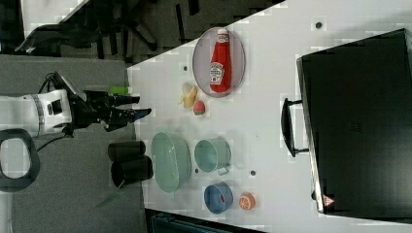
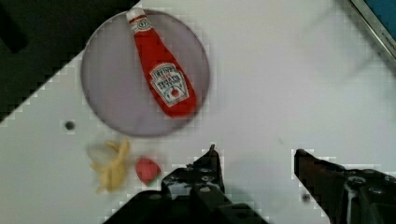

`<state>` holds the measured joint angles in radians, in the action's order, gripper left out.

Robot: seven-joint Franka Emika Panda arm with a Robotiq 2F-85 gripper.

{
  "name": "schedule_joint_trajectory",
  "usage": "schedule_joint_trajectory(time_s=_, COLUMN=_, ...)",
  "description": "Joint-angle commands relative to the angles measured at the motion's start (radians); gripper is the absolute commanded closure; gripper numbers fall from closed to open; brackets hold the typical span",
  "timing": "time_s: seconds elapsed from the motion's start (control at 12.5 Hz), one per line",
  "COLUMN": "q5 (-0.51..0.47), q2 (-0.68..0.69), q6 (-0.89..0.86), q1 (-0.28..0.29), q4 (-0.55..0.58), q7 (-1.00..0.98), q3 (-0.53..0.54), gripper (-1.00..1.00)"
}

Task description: Flap open oven.

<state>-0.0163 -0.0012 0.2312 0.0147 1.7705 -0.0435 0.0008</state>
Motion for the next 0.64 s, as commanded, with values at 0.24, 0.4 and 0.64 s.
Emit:
schedule_joint_trajectory(time_s=0.24, q5=0.006, q2=-0.376, q6=-0.169, q1=-0.040, q4=0.256, q7=0.164, q3=-0.048, gripper=-1.00)
schedule_joint_trajectory(time_s=0.4, q5=0.006, q2=-0.376, q6=-0.168, q1=-0.040, q4=0.256, q7=0.164, q3=-0.048, gripper=-1.00)
schedule_joint_trajectory(time_s=0.64, q5=0.006, q2=-0.376, q6=-0.169, q1=-0.040, q4=0.256, q7=0.164, q3=-0.049, gripper=-0.38)
